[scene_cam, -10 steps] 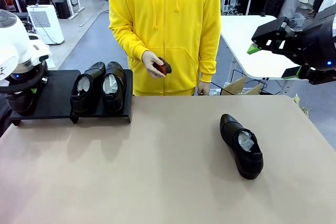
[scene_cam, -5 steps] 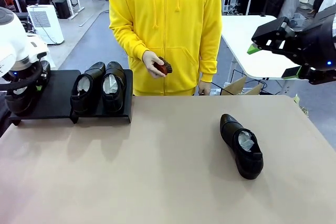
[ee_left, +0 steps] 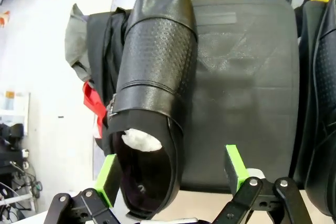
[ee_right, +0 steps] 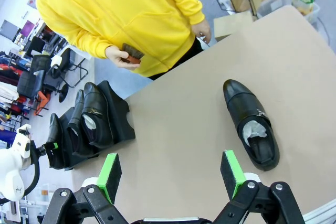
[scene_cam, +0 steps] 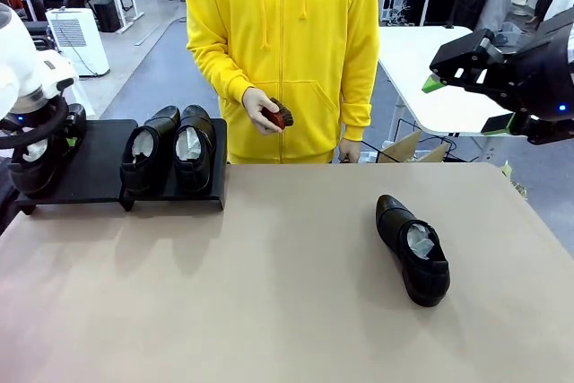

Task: Organize the shoes by placing them on the stand.
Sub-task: Place the Shoe from the middle of the table onto the Shoes Stand, then pick up one Shoe and place it in the middle of the table.

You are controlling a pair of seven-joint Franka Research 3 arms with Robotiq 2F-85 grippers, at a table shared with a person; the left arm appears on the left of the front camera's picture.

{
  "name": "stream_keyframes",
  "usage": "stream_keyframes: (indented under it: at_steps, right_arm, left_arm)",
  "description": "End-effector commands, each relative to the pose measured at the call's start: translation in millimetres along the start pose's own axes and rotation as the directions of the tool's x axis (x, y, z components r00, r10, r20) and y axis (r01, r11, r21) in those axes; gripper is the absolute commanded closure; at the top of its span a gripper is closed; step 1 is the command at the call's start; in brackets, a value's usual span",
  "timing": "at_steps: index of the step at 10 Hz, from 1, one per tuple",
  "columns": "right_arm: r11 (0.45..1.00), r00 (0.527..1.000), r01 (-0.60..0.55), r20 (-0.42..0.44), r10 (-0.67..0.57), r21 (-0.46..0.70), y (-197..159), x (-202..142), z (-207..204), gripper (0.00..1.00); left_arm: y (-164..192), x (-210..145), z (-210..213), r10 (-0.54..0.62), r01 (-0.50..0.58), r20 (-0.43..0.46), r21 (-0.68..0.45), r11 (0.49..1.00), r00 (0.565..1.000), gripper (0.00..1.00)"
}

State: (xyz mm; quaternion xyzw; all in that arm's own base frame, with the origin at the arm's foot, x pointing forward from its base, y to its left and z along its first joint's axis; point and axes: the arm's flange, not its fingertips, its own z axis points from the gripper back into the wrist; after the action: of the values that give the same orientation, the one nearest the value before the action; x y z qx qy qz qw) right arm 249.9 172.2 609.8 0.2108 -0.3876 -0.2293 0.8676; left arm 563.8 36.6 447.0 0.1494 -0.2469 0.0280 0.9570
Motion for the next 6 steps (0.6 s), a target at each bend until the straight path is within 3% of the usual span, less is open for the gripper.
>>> stream_keyframes:
  at_steps: [1, 6]
  right_arm:
    - [1.0, 1.0, -0.009, -0.019, 0.009, 0.027, -0.1, 3.0, 0.0, 0.0]
    - [1.0, 1.0, -0.009, -0.019, 0.009, 0.027, -0.1, 3.0, 0.0, 0.0]
  left_arm:
    - [1.3, 4.7, -6.0, -0.02, 0.02, 0.003, 0.01, 1.0, 1.0, 0.0]
    - [-1.8, 2.9, -7.7, -0.007, 0.007, -0.007, 0.0, 1.0, 1.0, 0.0]
